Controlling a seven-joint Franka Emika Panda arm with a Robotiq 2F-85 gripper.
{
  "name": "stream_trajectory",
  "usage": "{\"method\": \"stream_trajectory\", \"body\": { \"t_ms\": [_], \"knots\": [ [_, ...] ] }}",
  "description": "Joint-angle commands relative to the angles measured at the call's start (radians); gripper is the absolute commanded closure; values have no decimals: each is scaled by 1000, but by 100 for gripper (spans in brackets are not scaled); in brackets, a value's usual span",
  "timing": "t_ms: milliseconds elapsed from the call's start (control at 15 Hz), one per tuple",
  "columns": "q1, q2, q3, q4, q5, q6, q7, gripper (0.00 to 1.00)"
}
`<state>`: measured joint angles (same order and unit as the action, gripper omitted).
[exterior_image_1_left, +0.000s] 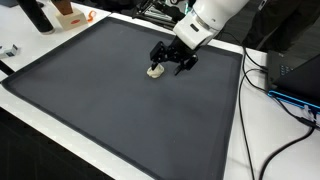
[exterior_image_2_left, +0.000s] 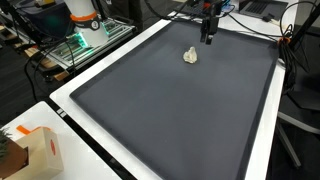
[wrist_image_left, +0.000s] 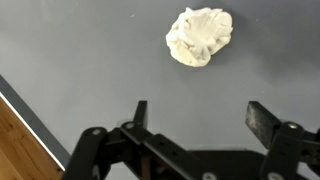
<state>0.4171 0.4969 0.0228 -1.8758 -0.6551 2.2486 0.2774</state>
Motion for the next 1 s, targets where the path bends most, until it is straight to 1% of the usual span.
{"method": "stream_trajectory", "body": {
  "t_ms": [0,600,933],
  "knots": [
    [0,-46,15,-79,-53,-6,57,0],
    [0,-49,34,-122,-88,-15,127,0],
    [-15,-61,46,-143,-67,-1,128,0]
  ]
}}
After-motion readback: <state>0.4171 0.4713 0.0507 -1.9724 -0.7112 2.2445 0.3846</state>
